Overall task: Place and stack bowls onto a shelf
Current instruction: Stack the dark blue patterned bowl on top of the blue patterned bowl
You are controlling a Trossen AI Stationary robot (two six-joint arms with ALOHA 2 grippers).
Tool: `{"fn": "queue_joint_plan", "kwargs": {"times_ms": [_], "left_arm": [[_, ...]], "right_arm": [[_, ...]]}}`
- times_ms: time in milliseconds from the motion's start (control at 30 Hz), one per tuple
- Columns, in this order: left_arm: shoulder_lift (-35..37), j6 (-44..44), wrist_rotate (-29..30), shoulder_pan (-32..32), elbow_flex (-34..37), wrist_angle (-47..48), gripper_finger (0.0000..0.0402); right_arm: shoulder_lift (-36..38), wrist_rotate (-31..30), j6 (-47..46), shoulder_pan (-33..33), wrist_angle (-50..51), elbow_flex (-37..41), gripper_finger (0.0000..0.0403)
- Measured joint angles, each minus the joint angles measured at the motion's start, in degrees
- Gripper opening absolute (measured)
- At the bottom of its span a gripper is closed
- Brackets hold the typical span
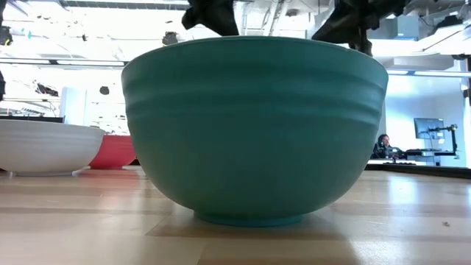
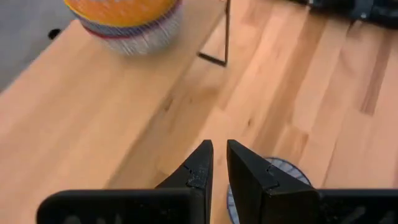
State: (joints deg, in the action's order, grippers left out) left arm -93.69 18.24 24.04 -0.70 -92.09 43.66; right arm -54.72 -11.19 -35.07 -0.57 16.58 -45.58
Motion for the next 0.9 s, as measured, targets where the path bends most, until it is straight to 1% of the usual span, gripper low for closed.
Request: {"fn": "queue_joint_plan", "kwargs": {"times_ms": [133,233,300,433,533,600,733,800,900], "left_arm": [[1.22,6.66,0.5,-4.27,5.55,-0.38,0.0038],[3.44,12.6,0.38,-6.69,10.23,-0.99,0.0055],[4.8,16.11,0.5,-8.22,13.14,-1.44,0.0072],[7.73,20.97,1.27,-11.52,17.5,-3.93,0.0113],[8.98,23.54,3.58,-14.01,19.32,-4.32,0.014],[9.29,25.26,5.36,-15.71,20.04,-4.13,0.0155],[9.38,26.6,9.29,-19.05,20.22,-4.1,0.0168],[9.31,27.14,10.99,-20.57,20.23,-3.38,0.0169],[9.37,27.58,12.65,-22.24,21.08,-1.83,0.017]], "right_arm": [[-4.54,-3.85,-6.98,6.1,-0.08,0.0,0.0078],[-8.52,-4.06,-12.52,9.1,-0.13,0.0,0.0094],[-11.42,-3.96,-15.86,10.43,-0.26,0.0,0.0113],[-17.51,-3.95,-22.95,11.84,-0.8,0.0,0.0169],[-22.07,-3.2,-30.17,11.3,-0.43,0.0,0.0207],[-24.78,-1.58,-33.23,10.78,-1.03,0.0,0.0222],[-29.19,0.75,-36.57,10.49,-3.58,0.0,0.0229],[-31.12,1.95,-37.51,10.49,-5.45,-0.33,0.0226],[-33.37,2.5,-37.94,10.49,-5.55,-2.05,0.0219]]}}
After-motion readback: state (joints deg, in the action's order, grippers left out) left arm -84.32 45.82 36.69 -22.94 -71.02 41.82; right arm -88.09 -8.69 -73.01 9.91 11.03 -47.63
